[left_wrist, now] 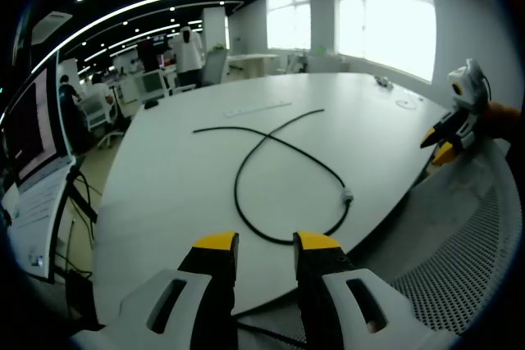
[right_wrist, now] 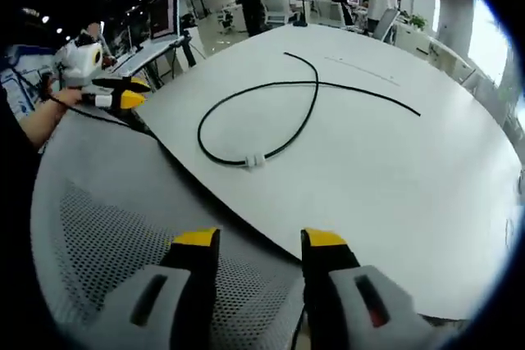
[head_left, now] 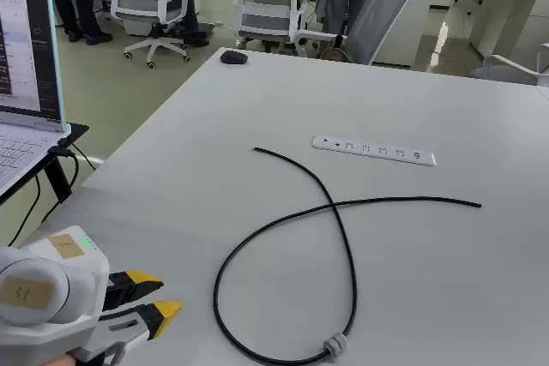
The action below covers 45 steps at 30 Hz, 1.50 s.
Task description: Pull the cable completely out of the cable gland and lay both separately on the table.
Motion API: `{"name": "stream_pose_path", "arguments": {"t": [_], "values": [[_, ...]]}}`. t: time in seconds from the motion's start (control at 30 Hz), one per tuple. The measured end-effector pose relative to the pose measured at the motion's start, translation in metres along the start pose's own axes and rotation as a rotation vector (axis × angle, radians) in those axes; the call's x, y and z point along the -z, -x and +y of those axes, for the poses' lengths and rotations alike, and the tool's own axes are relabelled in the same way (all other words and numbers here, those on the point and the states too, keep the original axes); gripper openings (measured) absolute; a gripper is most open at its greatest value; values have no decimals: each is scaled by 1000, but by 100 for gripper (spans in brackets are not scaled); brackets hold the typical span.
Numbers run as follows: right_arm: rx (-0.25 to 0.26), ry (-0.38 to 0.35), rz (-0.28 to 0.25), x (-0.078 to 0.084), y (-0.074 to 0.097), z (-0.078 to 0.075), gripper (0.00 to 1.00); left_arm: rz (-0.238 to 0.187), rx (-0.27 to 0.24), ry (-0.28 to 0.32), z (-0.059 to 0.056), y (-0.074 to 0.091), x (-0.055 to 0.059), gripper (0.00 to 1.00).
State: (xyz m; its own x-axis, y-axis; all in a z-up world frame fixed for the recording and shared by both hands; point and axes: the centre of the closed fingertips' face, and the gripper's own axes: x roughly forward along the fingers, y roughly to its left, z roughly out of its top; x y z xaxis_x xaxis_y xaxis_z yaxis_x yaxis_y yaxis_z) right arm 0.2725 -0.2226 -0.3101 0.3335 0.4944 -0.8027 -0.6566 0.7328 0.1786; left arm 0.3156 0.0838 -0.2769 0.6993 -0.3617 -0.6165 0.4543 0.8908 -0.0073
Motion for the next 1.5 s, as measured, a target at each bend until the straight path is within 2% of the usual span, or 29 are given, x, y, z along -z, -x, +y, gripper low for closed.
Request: {"name": "stream_pose_path", "arguments": {"t": [0.3, 0.63, 0.9, 1.27, 1.4, 1.5], "values": [[-1, 19, 19, 1, 0, 1, 46, -3, 14, 27, -3, 2, -3, 39], [-6, 21, 18, 0, 0, 3, 47, 3, 21, 17, -1, 0, -5, 40], [-10, 32, 18, -2, 1, 3, 48, 31, 49, 18, -7, -3, 4, 44], [-14, 37, 15, -5, -1, 5, 48, 37, 50, 19, -9, -4, 6, 42], [-12, 48, 27, -2, -7, 7, 46, 51, 54, 8, -13, -8, 11, 40], [2, 53, 41, 3, -14, 7, 44, 69, 14, -45, -8, -8, 14, 34]]}}
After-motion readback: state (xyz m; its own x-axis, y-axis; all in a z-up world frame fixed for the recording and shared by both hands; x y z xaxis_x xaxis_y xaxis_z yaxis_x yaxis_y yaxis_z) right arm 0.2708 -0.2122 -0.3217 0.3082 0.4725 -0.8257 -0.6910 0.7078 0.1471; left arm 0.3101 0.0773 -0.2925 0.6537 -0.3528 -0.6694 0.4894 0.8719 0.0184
